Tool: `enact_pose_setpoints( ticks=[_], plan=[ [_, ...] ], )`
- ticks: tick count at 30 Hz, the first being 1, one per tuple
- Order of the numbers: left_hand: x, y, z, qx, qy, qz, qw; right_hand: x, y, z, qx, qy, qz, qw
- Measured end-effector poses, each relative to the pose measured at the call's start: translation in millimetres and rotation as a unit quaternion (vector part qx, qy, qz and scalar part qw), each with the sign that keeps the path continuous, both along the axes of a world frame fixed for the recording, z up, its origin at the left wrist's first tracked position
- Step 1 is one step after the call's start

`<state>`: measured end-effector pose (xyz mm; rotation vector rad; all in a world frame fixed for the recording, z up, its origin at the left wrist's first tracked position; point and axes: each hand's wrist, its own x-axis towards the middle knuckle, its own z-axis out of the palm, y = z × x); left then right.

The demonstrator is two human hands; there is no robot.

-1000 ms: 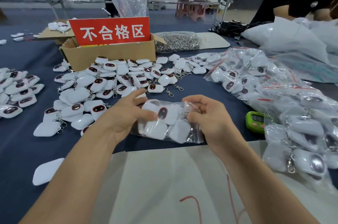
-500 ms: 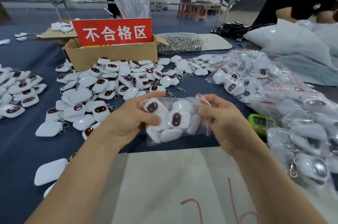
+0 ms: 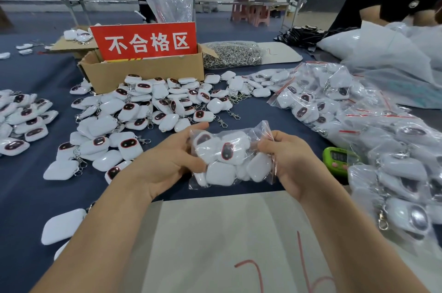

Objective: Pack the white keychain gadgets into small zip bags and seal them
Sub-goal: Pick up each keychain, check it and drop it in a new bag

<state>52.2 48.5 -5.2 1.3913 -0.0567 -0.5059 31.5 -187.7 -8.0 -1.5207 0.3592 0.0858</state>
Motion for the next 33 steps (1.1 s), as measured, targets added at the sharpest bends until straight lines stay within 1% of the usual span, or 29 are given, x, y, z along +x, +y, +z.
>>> enact_pose_setpoints(
  ticks=[3,5,7,9,11,13,14,16,18,23,28,33],
  plan=[
    [2,-5,1,0.016,0.001,0.027,1.000,-1,0,3,0.041,0.014,0.006,0.999],
    [3,-5,2,0.016,0.015,0.048,0.999,-1,0,4,0.041,0.009,0.011,0.999],
    [4,-4,2,0.001,0.038,0.074,0.997,0,0,1,0.016,-0.003,0.001,1.000],
    [5,-3,2,-0.006,0.052,0.086,0.995,2,1,-2,-0.031,-0.017,-0.019,0.999],
    [5,-1,2,-0.014,0.051,0.070,0.996,4,2,-6,-0.087,-0.029,-0.032,0.995],
    [4,2,2,-0.027,0.038,0.044,0.998,5,3,-7,-0.113,-0.035,-0.038,0.992],
    [4,4,0,-0.014,0.025,0.039,0.999,4,3,-8,-0.116,-0.036,-0.039,0.992],
    [4,6,-4,0.041,-0.012,0.040,0.998,4,3,-8,-0.118,-0.037,-0.037,0.992],
    [4,4,-4,0.068,-0.023,0.053,0.996,4,3,-8,-0.118,-0.038,-0.034,0.992],
    [9,-1,-2,0.065,0.002,0.096,0.993,5,3,-9,-0.125,-0.036,-0.038,0.991],
    [7,0,-2,0.032,-0.001,0.102,0.994,5,2,-10,-0.133,-0.036,-0.036,0.990],
    [7,-2,-3,0.048,0.002,0.119,0.992,3,3,-7,-0.118,-0.050,-0.020,0.992]
  ],
)
